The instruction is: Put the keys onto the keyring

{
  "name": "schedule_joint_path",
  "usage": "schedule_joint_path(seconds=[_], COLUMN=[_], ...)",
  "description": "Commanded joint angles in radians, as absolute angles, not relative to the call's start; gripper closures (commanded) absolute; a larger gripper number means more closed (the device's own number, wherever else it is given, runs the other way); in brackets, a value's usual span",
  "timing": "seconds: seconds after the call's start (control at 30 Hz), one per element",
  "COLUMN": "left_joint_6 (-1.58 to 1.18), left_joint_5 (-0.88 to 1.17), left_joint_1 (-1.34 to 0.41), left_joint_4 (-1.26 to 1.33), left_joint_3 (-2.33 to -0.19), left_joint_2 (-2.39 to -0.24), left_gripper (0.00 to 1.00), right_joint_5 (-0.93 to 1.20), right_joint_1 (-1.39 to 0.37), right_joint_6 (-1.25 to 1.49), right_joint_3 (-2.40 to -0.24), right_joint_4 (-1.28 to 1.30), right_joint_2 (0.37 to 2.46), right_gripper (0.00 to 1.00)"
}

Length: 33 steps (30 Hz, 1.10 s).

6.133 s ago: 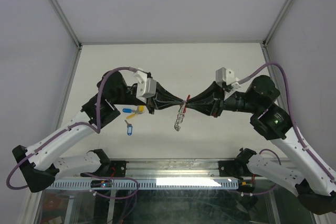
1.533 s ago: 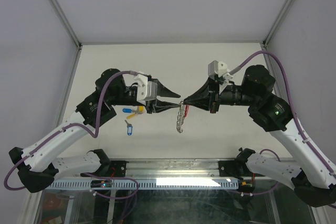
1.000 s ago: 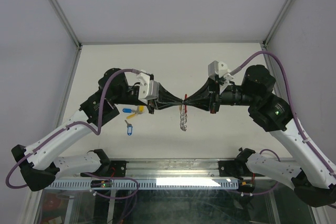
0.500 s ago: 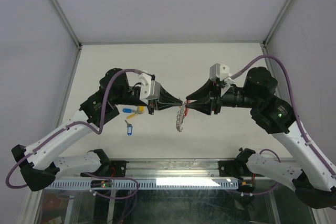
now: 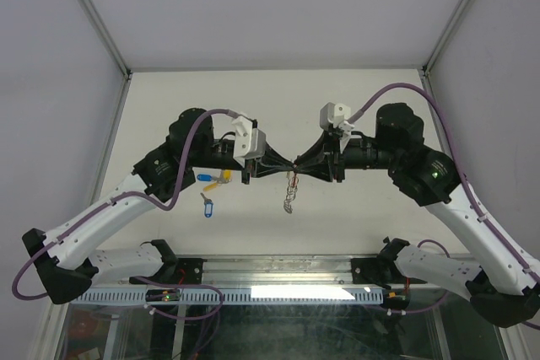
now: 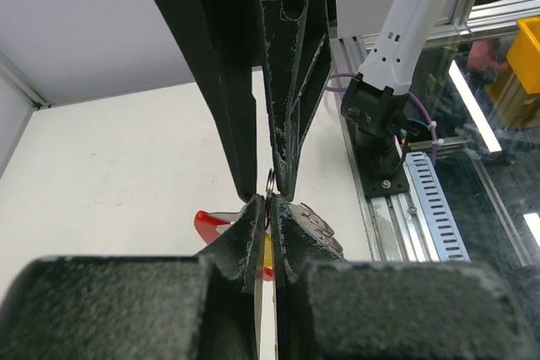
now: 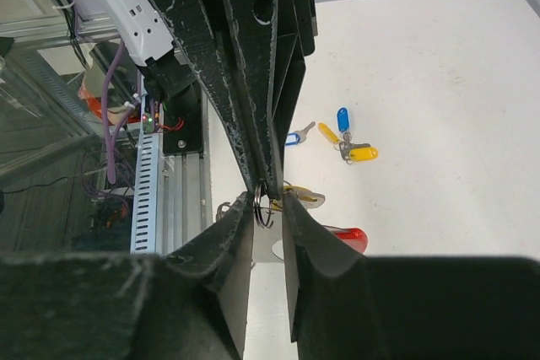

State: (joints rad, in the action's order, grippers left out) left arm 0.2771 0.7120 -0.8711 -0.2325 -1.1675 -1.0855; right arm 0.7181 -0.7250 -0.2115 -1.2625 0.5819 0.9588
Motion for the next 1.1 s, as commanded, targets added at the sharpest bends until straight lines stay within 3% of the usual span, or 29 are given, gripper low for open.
schedule_joint_path(seconds=[0.0, 0.1, 0.27, 0.37, 0.43, 0.7, 1.07], left_joint_6=[0.290, 0.291, 0.293, 0.294, 0.297, 0.304, 0.273], left_joint_5=[0.719, 0.721, 0.716, 0.716, 0.725, 0.759, 0.762], left_joint_1=[-0.877, -0.877, -0.876, -0.876, -0.877, -0.877, -0.876], left_joint_4=[-0.222, -0.225, -0.227, -0.226, -0.224, -0.205, -0.148], left_joint_3=[-1.223, -1.227, -1.230, -1.229, -1.227, -1.212, -1.191], left_joint_2=[-1.089, -1.094, -1.091, -1.086, -1.084, -1.081, -1.065], left_gripper=[1.00, 1.00, 1.00, 0.75, 0.70, 0.75, 0.70], right_joint_5=[0.718, 0.724, 0.714, 0.709, 0.709, 0.740, 0.770], right_joint_1=[-0.729, -0.729, -0.729, -0.729, -0.729, -0.729, -0.729], right_joint_6=[-0.225, -0.229, -0.238, -0.235, -0.235, -0.219, -0.057], right_joint_3=[-1.292, -1.296, -1.309, -1.315, -1.317, -1.325, -1.190], right_joint_4=[0.556, 0.570, 0.594, 0.592, 0.593, 0.577, 0.308], right_joint_2=[0.960, 0.967, 0.962, 0.946, 0.938, 0.913, 0.822], right_gripper=[0.82, 0.98, 1.00, 1.00, 1.00, 1.00, 1.00])
